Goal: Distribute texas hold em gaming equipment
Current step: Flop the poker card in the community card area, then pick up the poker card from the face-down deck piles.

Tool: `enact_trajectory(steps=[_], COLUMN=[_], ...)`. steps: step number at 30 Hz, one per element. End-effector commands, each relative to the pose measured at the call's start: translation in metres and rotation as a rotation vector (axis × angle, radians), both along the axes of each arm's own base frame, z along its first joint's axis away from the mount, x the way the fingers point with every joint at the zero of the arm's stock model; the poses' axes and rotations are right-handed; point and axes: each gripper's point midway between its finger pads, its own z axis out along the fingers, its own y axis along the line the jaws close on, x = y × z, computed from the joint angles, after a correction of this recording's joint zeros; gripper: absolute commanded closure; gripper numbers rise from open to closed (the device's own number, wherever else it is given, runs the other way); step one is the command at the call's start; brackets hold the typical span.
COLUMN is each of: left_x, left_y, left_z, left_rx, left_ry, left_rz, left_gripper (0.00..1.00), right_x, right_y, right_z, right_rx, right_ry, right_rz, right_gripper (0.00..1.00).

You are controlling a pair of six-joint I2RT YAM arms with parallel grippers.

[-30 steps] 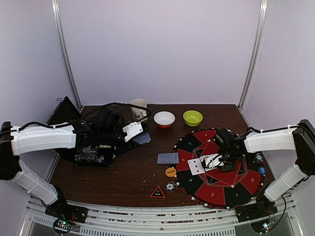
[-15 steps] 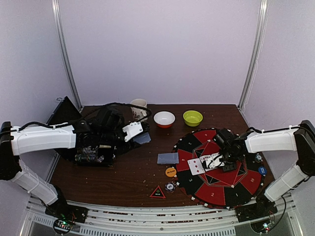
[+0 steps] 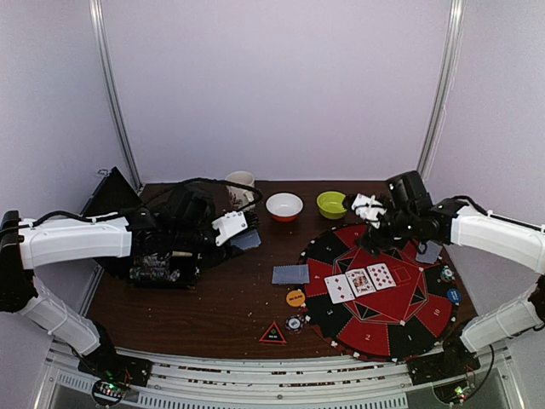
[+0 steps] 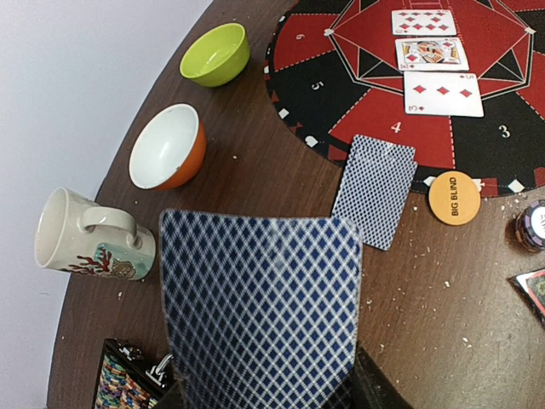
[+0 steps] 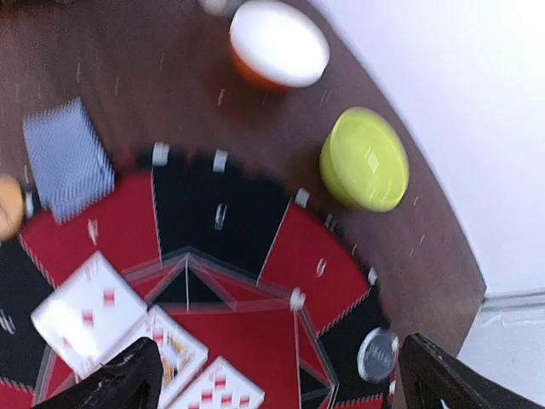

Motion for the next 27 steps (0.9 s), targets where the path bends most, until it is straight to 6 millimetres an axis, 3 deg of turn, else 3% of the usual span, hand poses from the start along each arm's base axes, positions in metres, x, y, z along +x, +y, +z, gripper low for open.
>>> enact_trajectory(steps=[1,3,5,12,15,19,27], left_x=[0.003,0.003,0.002,0.001,0.001,0.001,0.001], left_y=[-0.007,-0.007,-0.007,-0.008,-0.007,-0.008,-0.008], left_z=[0.011,0.012,0.014,0.015,0.015,0.014,0.014], left_rx=[-0.035,-0.039,-0.044,-0.05,-0.051,-0.05,-0.05], left_ry=[-0.025,-0.028,-0.033,-0.034,-0.034,-0.03,-0.031], left_rz=[-0.008,-0.008,-0.008,-0.016,-0.015,-0.017,-0.018], left_gripper=[0.56,0.56,0.56,0.56,0.56,0.56,0.56], right_x=[0.015,0.004,0.003,-0.015,-0.018,-0.024,-0.004], right_y=[0.082,0.119,0.146,0.227,0.247,0.268,0.283], right_z=[0.103,0.122,0.125,0.087,0.069,0.063,0.033], right_rx=[0.711,0.888,0.966,0.905,0.893,0.871,0.801], right_ry=[0.096,0.261,0.369,0.556,0.619,0.615,0.594], right_rz=[0.006,0.128,0.164,0.259,0.283,0.331,0.236], right_gripper=[0.0,0.03,0.07,0.08,0.09,0.09,0.22])
